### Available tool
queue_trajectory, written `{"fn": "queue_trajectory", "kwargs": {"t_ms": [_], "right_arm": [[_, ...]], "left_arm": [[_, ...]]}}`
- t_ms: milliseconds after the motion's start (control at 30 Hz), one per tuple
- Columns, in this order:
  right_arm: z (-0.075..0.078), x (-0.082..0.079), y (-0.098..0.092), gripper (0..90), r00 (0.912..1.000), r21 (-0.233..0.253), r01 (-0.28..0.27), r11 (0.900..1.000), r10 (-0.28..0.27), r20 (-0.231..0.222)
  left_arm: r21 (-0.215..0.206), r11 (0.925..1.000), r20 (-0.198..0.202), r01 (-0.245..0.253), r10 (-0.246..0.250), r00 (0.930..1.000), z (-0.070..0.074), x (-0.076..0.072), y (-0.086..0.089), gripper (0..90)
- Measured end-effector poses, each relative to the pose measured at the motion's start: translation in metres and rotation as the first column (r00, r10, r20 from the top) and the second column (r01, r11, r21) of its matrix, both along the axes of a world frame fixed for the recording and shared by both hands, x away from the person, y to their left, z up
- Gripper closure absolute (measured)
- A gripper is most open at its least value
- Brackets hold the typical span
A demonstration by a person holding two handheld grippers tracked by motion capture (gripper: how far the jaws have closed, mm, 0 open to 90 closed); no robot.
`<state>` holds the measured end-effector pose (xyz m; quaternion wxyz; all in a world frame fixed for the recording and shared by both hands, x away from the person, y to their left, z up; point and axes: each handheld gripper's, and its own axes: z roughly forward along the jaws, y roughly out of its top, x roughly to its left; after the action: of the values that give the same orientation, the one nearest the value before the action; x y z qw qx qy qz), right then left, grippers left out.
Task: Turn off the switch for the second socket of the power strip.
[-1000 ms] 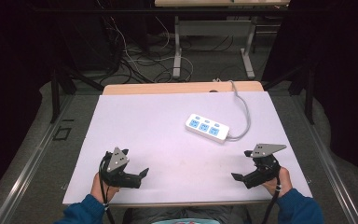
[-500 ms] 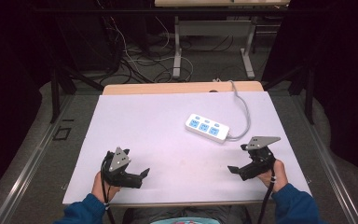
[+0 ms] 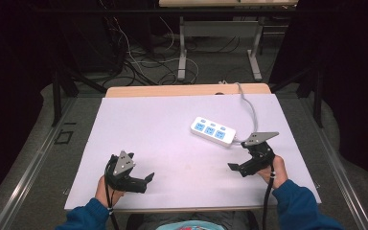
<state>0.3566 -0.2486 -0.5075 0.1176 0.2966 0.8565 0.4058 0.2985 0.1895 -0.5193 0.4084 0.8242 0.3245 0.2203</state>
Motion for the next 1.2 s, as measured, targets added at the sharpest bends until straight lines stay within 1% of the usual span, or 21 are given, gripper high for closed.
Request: {"fn": "queue_trajectory", "kwargs": {"t_ms": [33,67,100,167,233,367,400,467,533,600,633,667,700,733,833,867,1067,1133,1167,1200], "right_arm": [[0.001,0.001,0.001,0.0,0.9999,-0.005,-0.007,1.0,0.007,-0.008],[0.0,0.003,0.002,0.0,1.0,0.005,0.002,1.0,-0.002,0.006],[0.0,0.004,0.002,0.0,1.0,0.004,0.002,1.0,-0.002,-0.001],[0.001,0.007,0.003,0.0,1.0,0.005,0.005,1.0,-0.006,0.005],[0.002,0.01,0.003,0.0,0.9999,0.017,0.01,1.0,-0.01,0.01],[0.001,0.014,0.007,0.0,0.9997,0.014,0.018,1.0,-0.018,0.013],[0.001,0.015,0.007,0.0,0.9999,0.011,0.012,1.0,-0.012,0.007],[0.002,0.018,0.009,0.0,0.9999,0.004,0.011,1.0,-0.011,0.009],[0.001,0.022,0.011,0.0,0.9998,0.013,0.013,1.0,-0.013,0.012],[0.001,0.025,0.013,0.0,0.9999,0.009,0.011,1.0,-0.011,0.001],[0.002,0.027,0.013,0.0,1.0,-0.001,0.0,1.0,0.0,-0.007],[0.001,0.028,0.014,0.0,1.0,0.009,0.006,1.0,-0.006,0.003],[0.001,0.03,0.015,0.0,0.9999,0.005,0.005,1.0,-0.005,0.01],[0.001,0.031,0.016,0.0,1.0,0.014,0.005,1.0,-0.005,0.007],[0.003,0.035,0.016,0.0,0.9999,0.017,0.01,1.0,-0.01,0.004],[0.002,0.036,0.017,0.0,0.9998,0.024,0.016,1.0,-0.016,0.01],[0.002,0.042,0.018,0.0,0.9999,0.026,0.012,1.0,-0.012,0.004],[0.002,0.045,0.02,0.0,0.9999,0.033,0.014,0.999,-0.014,0.007],[0.002,0.047,0.02,0.0,0.9999,0.037,0.014,0.999,-0.014,0.001],[0.002,0.048,0.021,0.0,0.9999,0.042,0.017,0.999,-0.017,0.004]], "left_arm": [[0.003,1.0,-0.004,0.0,0.0,1.0,0.0,0.0,0.0,0.0],[0.003,1.0,-0.004,0.001,-0.001,1.0,0.0,0.0,0.0,0.1],[0.003,1.0,-0.004,0.001,-0.001,1.0,0.0,0.001,0.0,0.0],[0.0,1.0,-0.006,0.0,0.0,1.0,-0.001,0.001,-0.001,0.0],[0.007,0.9999,-0.006,0.008,-0.008,0.9999,-0.001,0.001,-0.001,0.0],[0.007,0.9999,0.001,0.009,-0.009,1.0,-0.001,0.001,-0.002,0.0],[0.01,0.9999,-0.005,0.009,-0.009,0.9999,-0.001,0.001,-0.002,0.0],[0.011,0.9999,-0.009,0.01,-0.01,0.9999,-0.001,0.0,-0.002,0.0],[0.012,0.9999,-0.01,0.007,-0.007,0.9999,0.0,-0.001,-0.001,0.0],[0.013,0.9999,0.002,0.004,-0.004,1.0,0.0,-0.001,-0.001,0.0],[0.014,0.9999,-0.003,0.005,-0.005,1.0,0.0,0.0,0.0,0.0],[0.017,0.9998,-0.005,0.004,-0.004,1.0,0.0,0.0,0.0,0.0],[0.02,0.9998,-0.003,0.005,-0.004,1.0,0.0,0.0,0.0,0.0],[0.019,0.9998,-0.003,0.006,-0.006,1.0,-0.001,0.0,-0.001,0.0],[0.019,0.9998,-0.004,0.007,-0.007,1.0,-0.001,-0.001,-0.001,0.0],[0.019,0.9998,-0.004,0.007,-0.007,1.0,-0.001,-0.001,-0.001,0.0],[0.021,0.9998,0.001,0.0,0.0,1.0,0.0,-0.001,-0.001,0.0],[0.022,0.9997,-0.004,-0.004,0.004,1.0,-0.001,-0.001,0.0,0.0],[0.021,0.9998,-0.001,-0.006,0.006,1.0,-0.001,-0.001,0.0,0.0],[0.018,0.9998,0.001,-0.006,0.006,1.0,-0.001,-0.001,0.0,0.0]]}}
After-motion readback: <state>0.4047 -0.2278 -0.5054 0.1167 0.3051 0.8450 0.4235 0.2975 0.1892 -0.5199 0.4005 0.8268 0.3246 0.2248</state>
